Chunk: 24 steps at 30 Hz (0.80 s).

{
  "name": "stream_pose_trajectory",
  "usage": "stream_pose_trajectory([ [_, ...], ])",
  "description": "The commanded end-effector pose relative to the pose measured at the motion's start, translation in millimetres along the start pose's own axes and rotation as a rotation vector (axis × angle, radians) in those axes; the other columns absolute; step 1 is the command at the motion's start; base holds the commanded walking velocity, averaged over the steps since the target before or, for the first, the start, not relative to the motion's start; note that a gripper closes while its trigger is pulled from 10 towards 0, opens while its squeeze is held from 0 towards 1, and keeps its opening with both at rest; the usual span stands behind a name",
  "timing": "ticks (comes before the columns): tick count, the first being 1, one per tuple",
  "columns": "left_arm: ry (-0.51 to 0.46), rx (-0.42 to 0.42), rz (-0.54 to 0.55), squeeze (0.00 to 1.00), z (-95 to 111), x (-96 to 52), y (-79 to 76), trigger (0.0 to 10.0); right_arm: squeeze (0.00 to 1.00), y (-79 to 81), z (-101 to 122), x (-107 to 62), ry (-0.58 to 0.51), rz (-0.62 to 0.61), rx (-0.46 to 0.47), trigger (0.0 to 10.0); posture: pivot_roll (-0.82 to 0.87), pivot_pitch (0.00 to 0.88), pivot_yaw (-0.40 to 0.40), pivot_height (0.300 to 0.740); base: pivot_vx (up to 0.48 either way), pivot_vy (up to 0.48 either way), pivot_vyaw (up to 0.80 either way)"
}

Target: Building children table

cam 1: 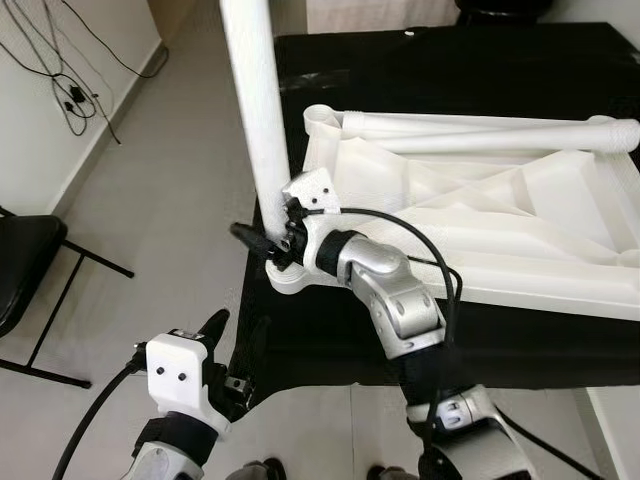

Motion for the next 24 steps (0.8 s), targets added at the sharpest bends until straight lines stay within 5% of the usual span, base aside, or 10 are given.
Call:
stream_pose_trajectory([
  [1,0.013,-0.001,0.014,0.00,-3,-2.4,0.4,10.0,0.91,9.6,9,6.8,-0.039,0.110,-0.008,10.0,0.09,0.225,-0.007,0.740,0.000,0.000,0.00],
  [2,0.012,-0.002,0.014,0.00,-2,-2.9,-0.7,10.0,0.00,8.8,13,6.0,-0.037,0.228,-0.050,10.0,0.09,0.229,-0.008,0.740,0.000,0.000,0.00],
  [10,0.013,-0.003,0.013,0.00,-1,-5.4,-4.2,10.0,0.00,-2.2,22,4.3,0.005,0.561,-0.062,10.0,0.11,0.241,-0.013,0.740,0.000,0.000,0.00],
  [18,0.016,-0.003,0.013,0.00,-1,-6.5,-4.9,10.0,0.00,-3.6,21,6.4,0.034,0.629,-0.045,10.0,0.11,0.243,-0.012,0.740,0.000,0.000,0.00],
  [19,0.017,-0.003,0.012,0.00,-1,-6.8,-5.1,10.0,0.00,-3.3,20,7.3,0.045,0.644,-0.037,5.9,0.11,0.244,-0.011,0.740,0.000,0.000,0.00],
  [20,0.018,-0.004,0.012,0.00,-1,-7.1,-5.4,10.0,0.00,-2.9,19,7.7,0.051,0.656,-0.032,0.0,0.11,0.245,-0.009,0.740,0.000,0.000,0.00],
  [24,0.019,-0.004,0.012,0.00,-1,-7.4,-5.6,10.0,0.00,-4.2,18,7.1,0.051,0.677,-0.024,0.0,0.11,0.245,-0.007,0.740,0.000,0.000,0.00],
])
Point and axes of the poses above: a point about 5 cm out from each wrist's last joint towards the gripper, its own x axis pointing out of the wrist towards the gripper, its own z axis along the axis of the wrist's last joint, y = z × x, the point moved 1 cm from there along x, pointing out of the wrist towards the gripper, and after that the axes turned 1 degree about -x, right-handed, at the moved point
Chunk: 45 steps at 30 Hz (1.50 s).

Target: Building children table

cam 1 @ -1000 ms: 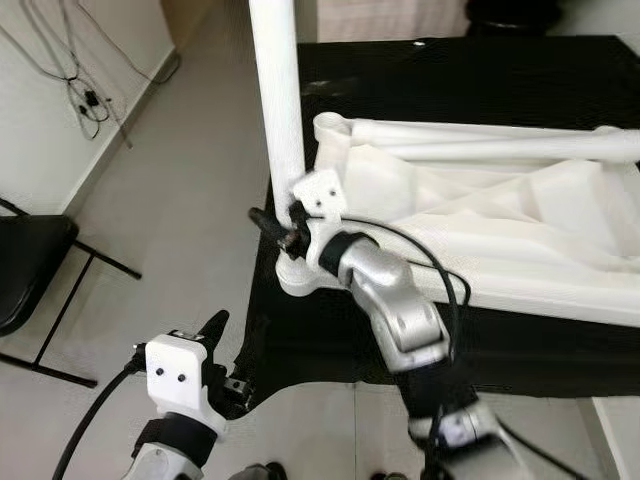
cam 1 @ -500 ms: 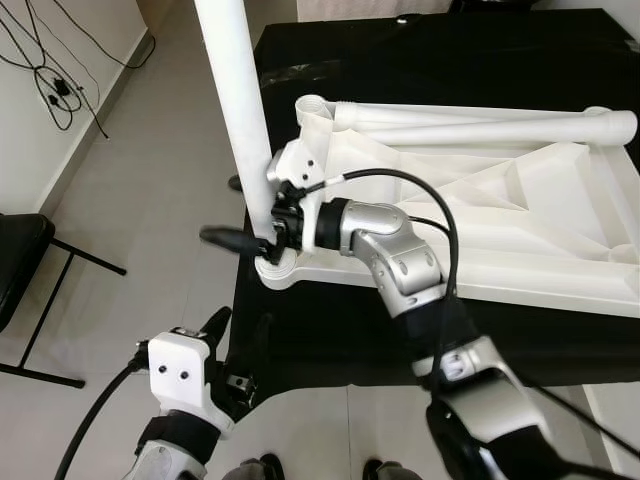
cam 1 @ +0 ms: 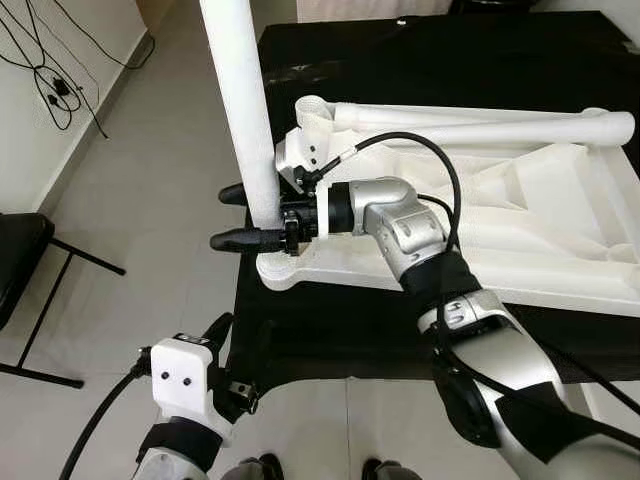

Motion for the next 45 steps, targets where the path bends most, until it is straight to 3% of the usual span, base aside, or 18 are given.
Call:
stream_pose_trajectory([
  [1,0.003,0.002,0.006,0.00,1,-2.8,-0.6,10.0,0.00,6.8,-3,10.7,0.003,0.079,0.012,0.0,0.11,0.245,-0.007,0.740,0.000,0.000,0.00],
  [7,0.004,0.001,0.006,0.00,0,-2.9,-0.8,10.0,0.00,1.2,-7,0.9,-0.006,0.065,0.008,0.0,0.10,0.235,-0.006,0.740,0.000,0.000,0.00],
  [14,0.003,-0.001,0.006,0.00,-1,-3.0,-0.8,10.0,0.00,-6.2,-22,-23.1,0.009,-0.205,0.011,0.0,0.09,0.232,-0.014,0.740,0.000,0.000,0.00],
  [15,0.003,-0.001,0.005,0.00,-1,-3.2,-0.4,10.0,0.00,-1.5,-36,-24.5,0.037,-0.365,0.052,0.0,0.09,0.234,-0.021,0.740,0.000,0.000,0.00],
  [17,0.003,-0.001,0.005,0.00,-1,-3.2,-0.4,10.0,0.00,-1.5,-36,-24.5,0.037,-0.365,0.052,0.0,0.09,0.234,-0.021,0.740,0.000,0.000,0.00],
  [18,0.003,0.000,0.004,0.00,0,-3.3,0.6,10.0,0.00,3.9,-61,-33.9,0.115,-0.782,0.106,0.0,0.09,0.235,-0.020,0.740,0.000,0.000,0.00],
  [20,0.003,0.000,0.004,0.00,0,-3.3,0.6,10.0,0.00,3.9,-61,-33.9,0.115,-0.782,0.106,0.0,0.09,0.235,-0.020,0.740,0.000,0.000,0.00],
  [21,0.003,0.007,0.002,0.00,-1,-1.5,2.7,10.0,0.00,33.6,-68,-18.9,0.134,-0.994,0.094,0.0,0.10,0.226,-0.008,0.740,0.000,0.000,0.00],
  [24,0.003,0.011,0.002,0.00,-2,0.0,3.9,10.0,0.00,42.4,-62,-4.8,0.100,-0.994,0.073,0.0,0.10,0.213,-0.004,0.740,0.000,0.000,0.00],
  [30,0.001,0.013,0.004,0.00,-2,1.3,5.0,10.0,0.00,35.1,-54,5.6,0.076,-0.964,0.062,0.0,0.10,0.206,-0.014,0.740,0.000,0.000,0.00],
  [31,-0.001,0.015,0.008,0.00,-2,1.3,5.3,10.0,0.00,35.0,-51,8.0,0.077,-0.962,0.061,0.8,0.10,0.208,-0.014,0.740,0.000,0.000,0.00],
  [32,-0.003,0.017,0.011,0.00,-2,1.3,5.3,10.0,0.00,34.9,-48,9.4,0.080,-0.963,0.061,4.9,0.10,0.208,-0.014,0.740,0.000,0.000,0.00],
  [33,-0.003,0.017,0.011,0.00,-2,1.3,5.3,10.0,0.00,34.9,-48,9.4,0.080,-0.963,0.061,4.9,0.10,0.208,-0.014,0.740,0.000,0.000,0.00],
  [34,-0.005,0.018,0.014,0.00,-1,1.1,5.5,10.0,0.00,37.3,-40,12.9,0.049,-0.950,0.034,10.0,0.10,0.208,-0.015,0.740,0.000,0.000,0.00],
  [39,-0.006,0.016,0.013,0.00,-1,1.1,5.1,10.0,0.00,37.3,-30,17.5,0.004,-0.885,-0.003,10.0,0.10,0.212,-0.016,0.740,0.000,0.000,0.00],
  [40,-0.005,0.015,0.010,0.00,-1,1.1,4.7,10.0,1.00,35.2,-24,21.4,-0.029,-0.809,-0.009,10.0,0.10,0.215,-0.016,0.740,0.000,0.000,0.00],
  [44,-0.006,0.012,0.007,0.00,0,1.1,2.9,10.0,1.00,25.3,-8,24.9,-0.112,-0.553,-0.010,10.0,0.11,0.221,-0.020,0.740,0.000,0.000,0.00],
  [45,-0.006,0.012,0.007,0.00,0,1.1,2.9,10.0,1.00,25.3,-8,24.9,-0.112,-0.553,-0.010,10.0,0.11,0.221,-0.020,0.740,0.000,0.000,0.00],
])
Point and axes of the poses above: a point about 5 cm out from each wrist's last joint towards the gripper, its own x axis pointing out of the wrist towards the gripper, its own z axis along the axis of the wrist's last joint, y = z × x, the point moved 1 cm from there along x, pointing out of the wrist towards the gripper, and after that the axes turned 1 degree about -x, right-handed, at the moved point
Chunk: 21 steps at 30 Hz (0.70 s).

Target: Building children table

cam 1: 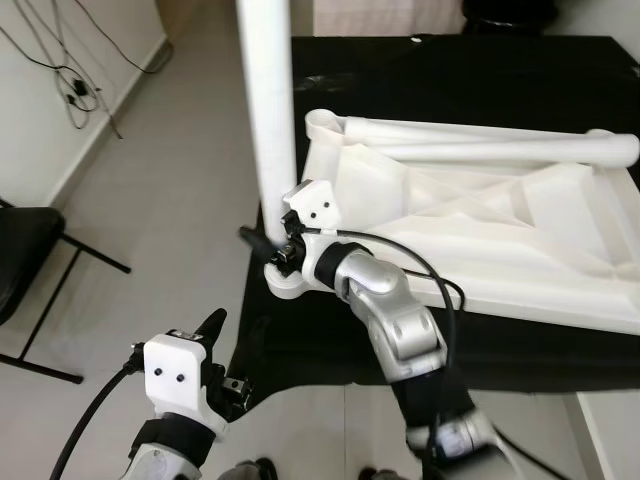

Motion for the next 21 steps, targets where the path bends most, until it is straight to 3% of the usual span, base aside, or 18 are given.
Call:
stream_pose_trajectory([
  [1,0.017,-0.001,0.004,0.00,-3,-2.4,-1.1,10.0,1.00,14.1,20,10.3,-0.091,0.222,-0.034,10.0,0.11,0.226,-0.023,0.740,0.000,0.000,0.00],
  [2,0.016,-0.002,0.005,0.00,-2,-2.6,-1.6,10.0,1.00,13.3,22,8.4,-0.099,0.312,-0.064,10.0,0.11,0.227,-0.023,0.740,0.000,0.000,0.00],
  [3,0.016,-0.003,0.005,0.00,-2,-2.9,-2.1,10.0,0.12,9.4,23,8.6,-0.083,0.364,-0.097,10.0,0.11,0.231,-0.024,0.740,0.000,0.000,0.00],
  [4,0.016,-0.003,0.005,0.00,-2,-3.1,-2.4,10.0,0.12,6.9,23,9.2,-0.069,0.380,-0.115,10.0,0.11,0.231,-0.024,0.740,0.000,0.000,0.00],
  [5,0.016,-0.004,0.005,0.00,-2,-3.4,-2.8,10.0,0.00,5.7,23,9.0,-0.056,0.429,-0.131,10.0,0.12,0.232,-0.026,0.740,0.000,0.000,0.00],
  [7,0.016,-0.004,0.006,0.00,-2,-4.1,-3.4,10.0,0.00,4.2,23,8.3,-0.030,0.527,-0.135,10.0,0.12,0.237,-0.026,0.740,0.000,0.000,0.00],
  [15,0.018,-0.006,0.007,0.00,-1,-5.9,-5.0,10.0,0.00,-1.2,30,10.4,-0.020,0.679,-0.088,10.0,0.13,0.248,-0.026,0.740,0.000,0.000,0.00],
  [16,0.018,-0.006,0.007,0.00,-1,-6.0,-5.2,10.0,0.00,-2.1,31,10.9,-0.022,0.699,-0.079,8.8,0.13,0.248,-0.026,0.740,0.000,0.000,0.00],
  [18,0.019,-0.006,0.007,0.00,0,-6.2,-5.3,10.0,0.00,-2.6,31,11.2,-0.024,0.713,-0.073,8.8,0.13,0.250,-0.026,0.740,0.000,0.000,0.00],
  [19,0.019,-0.006,0.007,0.00,0,-6.2,-5.5,10.0,0.00,-3.4,31,11.1,-0.025,0.725,-0.068,0.0,0.13,0.253,-0.026,0.740,0.000,0.000,0.00],
  [21,0.019,-0.007,0.007,0.00,0,-6.3,-5.6,10.0,0.00,-4.4,32,10.4,-0.027,0.734,-0.059,0.0,0.13,0.253,-0.026,0.740,0.000,0.000,0.00],
])
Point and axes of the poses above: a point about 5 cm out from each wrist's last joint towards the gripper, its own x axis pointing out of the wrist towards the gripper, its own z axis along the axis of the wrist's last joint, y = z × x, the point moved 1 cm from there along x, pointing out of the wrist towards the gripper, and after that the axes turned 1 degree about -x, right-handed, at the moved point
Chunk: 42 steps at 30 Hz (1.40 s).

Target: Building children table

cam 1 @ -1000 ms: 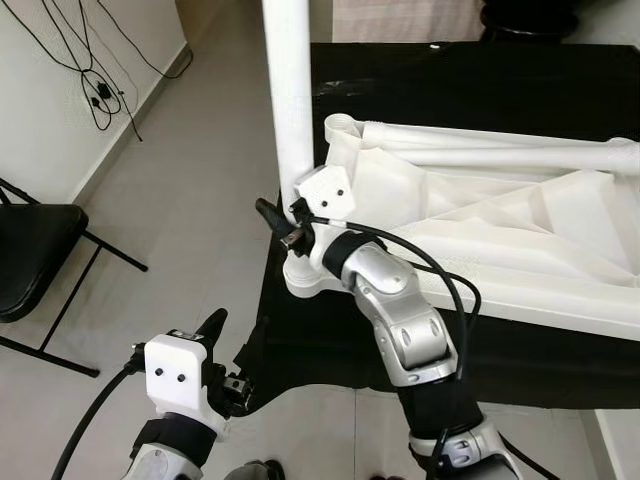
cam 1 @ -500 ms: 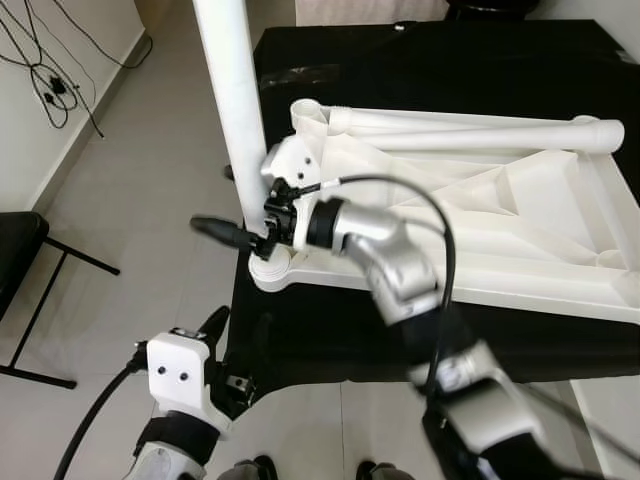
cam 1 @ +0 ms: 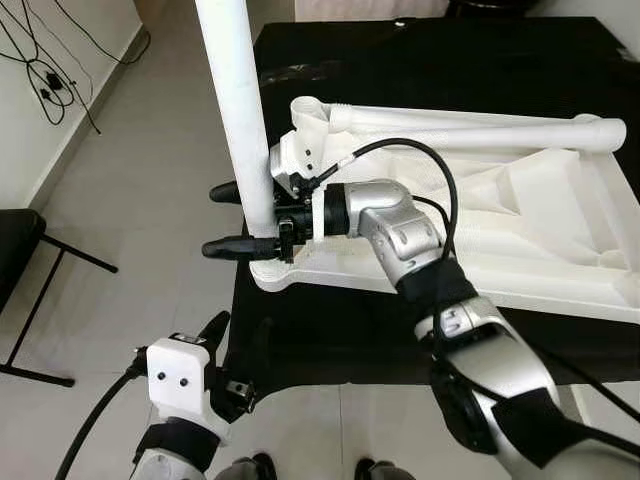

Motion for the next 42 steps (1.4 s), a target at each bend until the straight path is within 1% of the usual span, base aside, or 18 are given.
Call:
stream_pose_trajectory([
  [1,0.011,0.007,0.007,0.00,0,-2.5,-1.0,10.0,0.00,5.4,1,8.1,-0.021,0.090,-0.002,0.0,0.13,0.253,-0.026,0.740,0.000,0.000,0.00],
  [9,0.010,0.005,0.008,0.00,0,-1.6,-0.7,10.0,0.00,0.8,-1,-2.7,-0.021,0.064,-0.012,0.0,0.12,0.246,-0.022,0.740,0.000,0.000,0.00],
  [16,0.011,0.006,0.010,0.00,-1,-1.4,1.5,10.0,0.00,-6.3,-14,-30.9,-0.003,-0.202,-0.023,0.0,0.11,0.239,-0.010,0.740,0.000,0.000,0.00],
  [18,0.013,0.007,0.006,0.00,-2,-0.9,2.7,10.0,0.00,-2.6,-47,-49.2,0.096,-0.612,0.055,0.0,0.11,0.240,-0.015,0.740,0.000,0.000,0.00],
  [19,0.013,0.007,0.005,0.00,-2,-0.8,3.1,10.0,0.00,-0.4,-56,-55.7,0.126,-0.720,0.072,0.0,0.11,0.240,-0.015,0.740,0.000,0.000,0.00],
  [20,0.013,0.007,0.005,0.00,-2,-0.8,3.1,10.0,0.00,-0.4,-56,-55.7,0.126,-0.720,0.072,0.0,0.11,0.240,-0.015,0.740,0.000,0.000,0.00],
  [21,0.014,0.009,0.005,0.00,-2,-0.8,4.0,10.0,0.00,0.6,-71,-75.4,0.215,-1.069,0.080,0.0,0.10,0.238,-0.015,0.740,0.000,0.000,0.00],
  [22,0.014,0.009,0.005,0.00,-2,-0.8,4.0,10.0,0.00,0.6,-71,-75.4,0.215,-1.069,0.080,0.0,0.10,0.238,-0.015,0.740,0.000,0.000,0.00],
  [24,0.013,0.010,0.003,0.00,-2,0.8,5.4,10.0,0.00,42.7,-90,-76.9,0.294,-1.235,0.090,0.0,0.10,0.234,-0.003,0.740,0.000,0.000,0.00],
  [25,0.014,0.011,0.002,0.00,-3,1.3,6.2,10.0,0.00,55.1,-91,-66.8,0.287,-1.225,0.118,0.0,0.09,0.224,0.003,0.740,0.000,0.000,0.00],
  [28,0.016,0.011,0.001,0.00,-4,2.1,6.9,10.0,0.00,56.9,-87,-54.3,0.254,-1.170,0.129,0.0,0.09,0.210,0.007,0.740,0.000,0.000,0.00],
  [32,0.019,0.010,-0.001,0.00,-6,3.7,8.0,10.0,0.00,43.3,-77,-36.9,0.206,-1.125,0.125,0.0,0.10,0.196,0.001,0.740,0.000,0.000,0.00],
  [33,0.019,0.011,0.001,0.00,-6,3.6,8.5,10.0,0.00,40.4,-75,-32.2,0.198,-1.101,0.128,0.8,0.10,0.195,0.000,0.740,0.000,0.000,0.00],
  [36,0.018,0.012,0.004,0.00,-6,3.5,8.9,10.0,0.00,39.2,-73,-29.3,0.195,-1.086,0.131,0.8,0.10,0.195,0.000,0.740,0.000,0.000,0.00],
  [37,0.017,0.013,0.007,0.00,-6,3.2,9.3,10.0,0.00,41.1,-70,-24.3,0.190,-1.060,0.148,10.0,0.10,0.196,0.001,0.740,0.000,0.000,0.00],
  [38,0.017,0.013,0.007,0.00,-6,3.2,9.3,10.0,0.00,41.1,-70,-24.3,0.190,-1.060,0.148,10.0,0.10,0.196,0.001,0.740,0.000,0.000,0.00],
  [39,0.016,0.014,0.009,0.00,-6,2.9,9.4,10.0,0.97,42.9,-66,-18.1,0.160,-1.004,0.168,10.0,0.10,0.198,-0.002,0.740,0.000,0.000,0.00],
  [42,0.016,0.013,0.008,0.00,-5,2.6,9.2,10.0,1.00,45.8,-58,-11.7,0.113,-0.951,0.190,10.0,0.10,0.200,-0.004,0.740,0.000,0.000,0.00],
])
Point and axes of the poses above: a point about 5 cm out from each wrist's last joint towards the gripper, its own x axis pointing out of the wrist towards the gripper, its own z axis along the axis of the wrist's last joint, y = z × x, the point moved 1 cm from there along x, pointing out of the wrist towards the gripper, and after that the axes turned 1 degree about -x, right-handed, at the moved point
